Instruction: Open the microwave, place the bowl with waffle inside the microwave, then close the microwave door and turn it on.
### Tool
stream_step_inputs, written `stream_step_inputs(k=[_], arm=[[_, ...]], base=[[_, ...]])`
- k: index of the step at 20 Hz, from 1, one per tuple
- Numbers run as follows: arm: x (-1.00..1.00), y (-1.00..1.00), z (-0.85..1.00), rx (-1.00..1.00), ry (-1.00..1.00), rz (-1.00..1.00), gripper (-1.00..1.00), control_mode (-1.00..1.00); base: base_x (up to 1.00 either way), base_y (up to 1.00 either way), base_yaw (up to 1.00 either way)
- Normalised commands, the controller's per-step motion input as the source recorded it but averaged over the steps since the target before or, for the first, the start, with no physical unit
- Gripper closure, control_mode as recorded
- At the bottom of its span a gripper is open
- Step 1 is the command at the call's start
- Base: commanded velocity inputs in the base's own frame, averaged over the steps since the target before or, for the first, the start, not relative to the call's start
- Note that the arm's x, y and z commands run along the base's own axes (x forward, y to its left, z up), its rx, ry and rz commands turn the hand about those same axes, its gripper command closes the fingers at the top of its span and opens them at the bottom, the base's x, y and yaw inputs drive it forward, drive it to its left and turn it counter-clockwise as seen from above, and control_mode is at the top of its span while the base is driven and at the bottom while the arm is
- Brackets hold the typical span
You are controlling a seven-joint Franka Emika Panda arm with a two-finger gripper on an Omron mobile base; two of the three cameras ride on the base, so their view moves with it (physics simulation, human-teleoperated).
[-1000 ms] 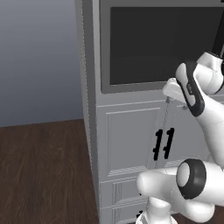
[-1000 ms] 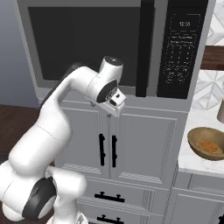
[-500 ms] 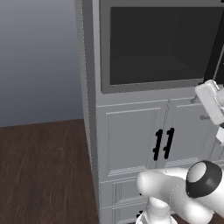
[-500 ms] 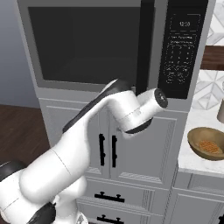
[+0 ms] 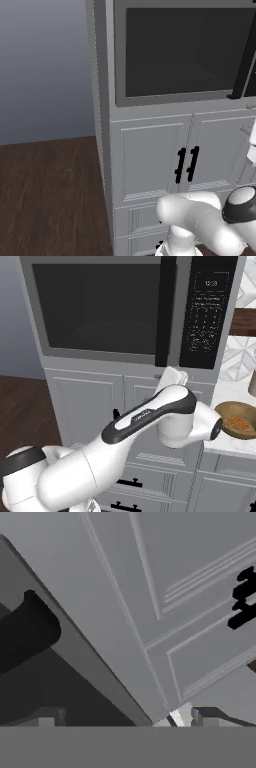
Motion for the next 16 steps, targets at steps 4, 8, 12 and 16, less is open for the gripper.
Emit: stream_step_inputs(k=[4, 8, 12, 16], arm=[[0.07, -0.59, 0.49, 0.76, -0.02, -0.19, -1.0, -1.0], [0.25, -0.03, 0.53, 0.52, -0.07, -0.15, -1.0, -1.0], [0.2, 0.26, 0.37, 0.31, -0.07, -0.19, -1.0, -1.0], [0.12, 0.05, 0.01, 0.04, 0.05, -0.06, -1.0, -1.0]], base=[[0.0, 0.0, 0.0], [0.0, 0.0, 0.0], [0.0, 0.0, 0.0], [0.0, 0.0, 0.0]])
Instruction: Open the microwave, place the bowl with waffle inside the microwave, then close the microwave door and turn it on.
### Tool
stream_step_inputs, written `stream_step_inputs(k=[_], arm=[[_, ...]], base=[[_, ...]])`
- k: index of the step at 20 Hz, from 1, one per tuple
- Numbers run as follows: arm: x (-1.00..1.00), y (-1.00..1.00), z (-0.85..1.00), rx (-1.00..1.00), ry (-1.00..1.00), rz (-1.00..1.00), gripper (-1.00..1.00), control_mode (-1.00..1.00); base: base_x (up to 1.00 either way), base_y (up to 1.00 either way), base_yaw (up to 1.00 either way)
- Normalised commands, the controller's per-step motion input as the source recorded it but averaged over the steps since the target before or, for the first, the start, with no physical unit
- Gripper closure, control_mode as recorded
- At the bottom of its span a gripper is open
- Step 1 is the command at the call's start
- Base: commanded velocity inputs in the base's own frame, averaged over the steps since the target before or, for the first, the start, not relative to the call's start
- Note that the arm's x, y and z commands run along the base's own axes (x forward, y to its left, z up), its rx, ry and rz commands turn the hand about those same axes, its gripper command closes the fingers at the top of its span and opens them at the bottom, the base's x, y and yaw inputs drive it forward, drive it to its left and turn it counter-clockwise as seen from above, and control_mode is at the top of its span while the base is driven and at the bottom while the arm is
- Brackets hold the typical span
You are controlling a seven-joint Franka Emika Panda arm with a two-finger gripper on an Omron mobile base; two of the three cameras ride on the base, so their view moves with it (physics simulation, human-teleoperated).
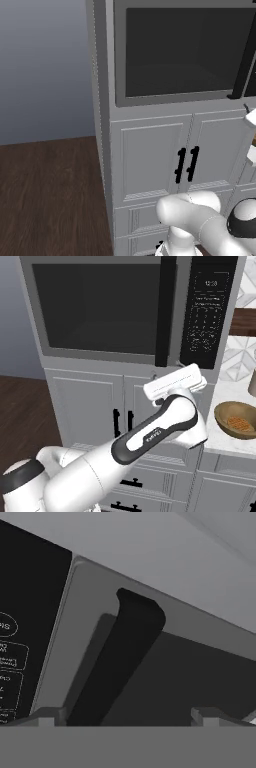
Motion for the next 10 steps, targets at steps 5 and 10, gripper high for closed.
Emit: stream_step_inputs(k=[5, 10], arm=[[0.02, 0.0, 0.03, 0.0, 0.01, -0.01, -1.0, -1.0], [0.2, 0.0, 0.0, 0.0, 0.03, 0.0, -1.0, -1.0]], base=[[0.0, 0.0, 0.0], [0.0, 0.0, 0.0]])
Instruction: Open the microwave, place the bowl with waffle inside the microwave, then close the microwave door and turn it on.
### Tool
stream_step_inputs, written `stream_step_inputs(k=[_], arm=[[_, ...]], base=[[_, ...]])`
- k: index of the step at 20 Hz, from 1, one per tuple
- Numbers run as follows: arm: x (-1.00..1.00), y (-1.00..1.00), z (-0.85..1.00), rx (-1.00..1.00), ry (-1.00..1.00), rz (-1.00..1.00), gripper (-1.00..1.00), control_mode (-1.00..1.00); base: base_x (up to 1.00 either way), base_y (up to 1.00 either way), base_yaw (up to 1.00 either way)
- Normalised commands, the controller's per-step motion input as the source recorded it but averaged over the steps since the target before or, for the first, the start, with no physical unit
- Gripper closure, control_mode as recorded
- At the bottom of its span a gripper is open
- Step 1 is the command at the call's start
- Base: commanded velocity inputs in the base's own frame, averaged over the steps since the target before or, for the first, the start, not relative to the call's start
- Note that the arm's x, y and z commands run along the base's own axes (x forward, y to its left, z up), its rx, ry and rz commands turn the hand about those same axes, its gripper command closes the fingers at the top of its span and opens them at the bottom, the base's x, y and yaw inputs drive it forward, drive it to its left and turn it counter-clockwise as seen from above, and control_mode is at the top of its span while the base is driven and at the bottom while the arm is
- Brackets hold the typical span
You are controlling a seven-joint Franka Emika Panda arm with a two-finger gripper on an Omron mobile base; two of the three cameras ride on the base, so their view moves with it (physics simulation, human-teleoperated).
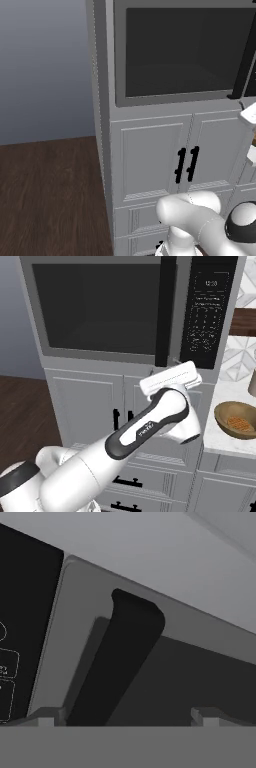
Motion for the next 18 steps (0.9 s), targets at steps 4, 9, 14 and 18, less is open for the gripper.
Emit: stream_step_inputs(k=[4, 9, 14, 18], arm=[[0.39, 0.0, 0.0, 0.0, 0.02, 0.0, -1.0, -1.0], [0.5, 0.0, 0.0, 0.0, 0.05, 0.0, -1.0, -1.0], [0.4, 0.0, 0.0, 0.0, 0.01, 0.0, -1.0, -1.0], [0.27, 0.11, 0.0, 0.0, 0.0, 0.0, -1.0, -1.0]], base=[[0.0, 0.0, 0.0], [0.0, 0.0, 0.0], [0.0, 0.0, 0.0], [0.0, 0.0, 0.0]])
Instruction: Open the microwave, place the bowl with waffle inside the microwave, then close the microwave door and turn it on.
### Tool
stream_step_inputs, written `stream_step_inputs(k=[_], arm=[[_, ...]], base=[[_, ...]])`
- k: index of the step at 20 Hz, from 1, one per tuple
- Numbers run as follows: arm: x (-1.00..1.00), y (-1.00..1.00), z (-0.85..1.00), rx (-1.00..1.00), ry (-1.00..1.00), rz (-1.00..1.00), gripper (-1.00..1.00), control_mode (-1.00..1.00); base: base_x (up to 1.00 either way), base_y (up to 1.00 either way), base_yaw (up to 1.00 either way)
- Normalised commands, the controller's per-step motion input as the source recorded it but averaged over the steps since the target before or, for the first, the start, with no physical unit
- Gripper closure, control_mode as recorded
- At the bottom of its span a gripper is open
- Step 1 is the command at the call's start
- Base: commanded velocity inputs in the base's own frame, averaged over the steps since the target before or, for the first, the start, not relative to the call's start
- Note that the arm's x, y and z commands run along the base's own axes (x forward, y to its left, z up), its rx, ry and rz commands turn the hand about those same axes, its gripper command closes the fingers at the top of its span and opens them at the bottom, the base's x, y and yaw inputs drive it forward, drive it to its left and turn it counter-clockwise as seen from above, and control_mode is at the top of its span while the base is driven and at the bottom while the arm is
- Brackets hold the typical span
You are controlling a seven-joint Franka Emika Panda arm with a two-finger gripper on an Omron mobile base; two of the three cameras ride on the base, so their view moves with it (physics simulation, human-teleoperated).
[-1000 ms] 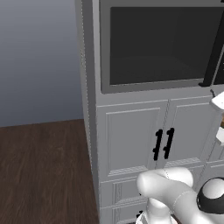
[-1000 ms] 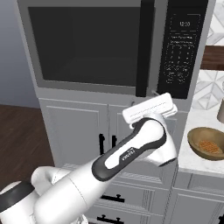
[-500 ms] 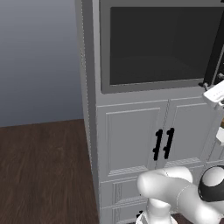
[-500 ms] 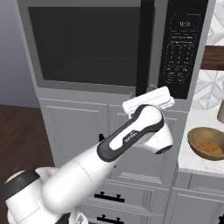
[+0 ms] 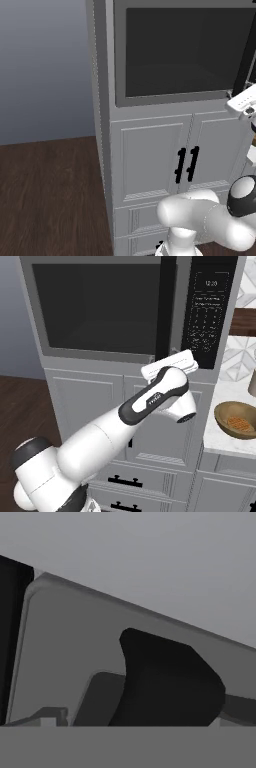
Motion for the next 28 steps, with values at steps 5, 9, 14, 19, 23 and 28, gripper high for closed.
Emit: stream_step_inputs(k=[5, 9, 14, 19, 23, 28], arm=[[0.08, 0.32, 0.0, -0.01, 0.01, 0.02, 1.0, -1.0], [-0.5, 0.57, -0.02, -0.13, 0.0, 0.19, 1.0, -1.0], [-1.0, 0.15, 0.0, -0.2, -0.06, 0.44, 1.0, -1.0], [-1.0, 0.03, -0.05, -0.29, -0.04, 0.43, 1.0, -1.0], [-1.0, 0.0, -0.24, -0.33, 0.0, 0.38, 1.0, -1.0], [-1.0, -0.42, -0.19, -0.14, -0.06, 0.14, -1.0, -1.0]], base=[[0.0, 0.0, 0.0], [0.0, 0.0, 0.0], [0.0, 0.0, 0.0], [0.0, 0.0, 0.0], [0.0, 0.0, 0.0], [0.0, 0.0, 0.0]])
